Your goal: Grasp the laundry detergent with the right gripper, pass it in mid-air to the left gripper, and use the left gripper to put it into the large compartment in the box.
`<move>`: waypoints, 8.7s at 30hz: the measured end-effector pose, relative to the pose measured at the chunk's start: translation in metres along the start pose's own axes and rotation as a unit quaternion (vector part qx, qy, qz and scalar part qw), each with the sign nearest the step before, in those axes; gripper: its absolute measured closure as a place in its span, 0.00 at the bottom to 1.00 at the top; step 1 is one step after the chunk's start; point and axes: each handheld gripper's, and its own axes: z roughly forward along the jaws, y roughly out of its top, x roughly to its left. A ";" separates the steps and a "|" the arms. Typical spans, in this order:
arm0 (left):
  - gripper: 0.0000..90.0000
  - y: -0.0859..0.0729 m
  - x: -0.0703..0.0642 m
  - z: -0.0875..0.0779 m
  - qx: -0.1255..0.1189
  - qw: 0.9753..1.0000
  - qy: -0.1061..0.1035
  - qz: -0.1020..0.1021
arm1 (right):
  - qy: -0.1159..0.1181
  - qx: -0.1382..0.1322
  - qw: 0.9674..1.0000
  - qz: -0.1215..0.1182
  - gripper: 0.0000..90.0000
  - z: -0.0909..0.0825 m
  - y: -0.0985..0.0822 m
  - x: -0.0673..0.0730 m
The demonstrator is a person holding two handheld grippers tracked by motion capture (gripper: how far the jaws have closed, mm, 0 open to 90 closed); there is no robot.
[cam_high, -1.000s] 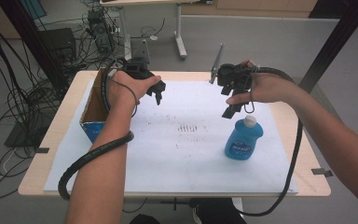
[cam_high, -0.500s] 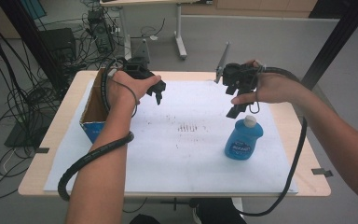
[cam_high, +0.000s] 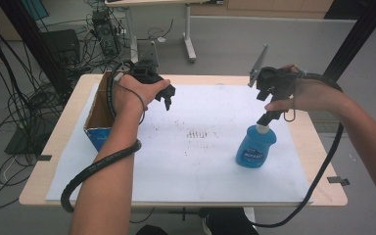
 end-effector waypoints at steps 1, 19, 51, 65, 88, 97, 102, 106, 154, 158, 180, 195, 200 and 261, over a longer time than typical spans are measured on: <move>0.07 0.000 0.000 0.000 0.001 1.000 0.000 0.000 | 0.000 -0.001 1.000 0.003 0.09 -0.001 -0.005 0.000; 0.07 -0.003 0.000 0.001 0.001 1.000 0.001 -0.003 | -0.011 -0.013 0.999 0.042 0.09 -0.008 -0.067 0.003; 0.07 -0.004 0.004 0.011 0.007 1.000 0.001 -0.012 | -0.021 -0.201 0.978 0.060 0.04 0.092 -0.143 0.029; 0.07 -0.005 0.006 0.014 0.008 1.000 0.001 -0.015 | -0.009 -0.274 0.960 0.065 0.03 0.132 -0.151 0.029; 0.07 -0.005 0.006 0.016 0.007 1.000 0.001 -0.015 | 0.000 -0.376 0.923 0.079 0.02 0.172 -0.144 0.031; 0.07 -0.005 0.006 0.016 0.006 1.000 0.000 -0.015 | -0.002 -0.384 0.921 0.072 0.02 0.176 -0.134 0.030; 0.07 -0.004 0.008 0.016 0.005 1.000 -0.002 -0.016 | -0.006 -0.389 0.919 0.068 0.02 0.176 -0.133 0.029; 0.07 -0.004 0.008 0.017 0.006 1.000 -0.003 -0.016 | -0.008 -0.393 0.917 0.068 0.02 0.174 -0.132 0.029; 0.07 0.000 0.002 0.011 -0.003 1.000 -0.001 -0.009 | -0.017 -0.398 0.915 0.056 0.02 0.165 -0.127 0.029; 0.07 0.000 0.002 0.010 -0.003 1.000 0.000 -0.008 | -0.017 -0.398 0.916 0.056 0.02 0.165 -0.127 0.029; 0.07 0.000 0.000 0.009 -0.007 1.000 -0.001 -0.007 | -0.021 -0.399 0.915 0.054 0.02 0.164 -0.126 0.029; 0.07 -0.001 0.000 0.007 -0.008 1.000 -0.002 -0.007 | -0.022 -0.398 0.915 0.054 0.02 0.163 -0.125 0.030; 0.07 -0.001 0.001 0.007 -0.010 1.000 -0.002 -0.006 | -0.023 -0.398 0.915 0.054 0.02 0.164 -0.125 0.030; 0.07 -0.002 0.003 0.006 -0.012 1.000 -0.005 -0.004 | -0.022 -0.398 0.916 0.038 0.42 0.172 -0.126 0.028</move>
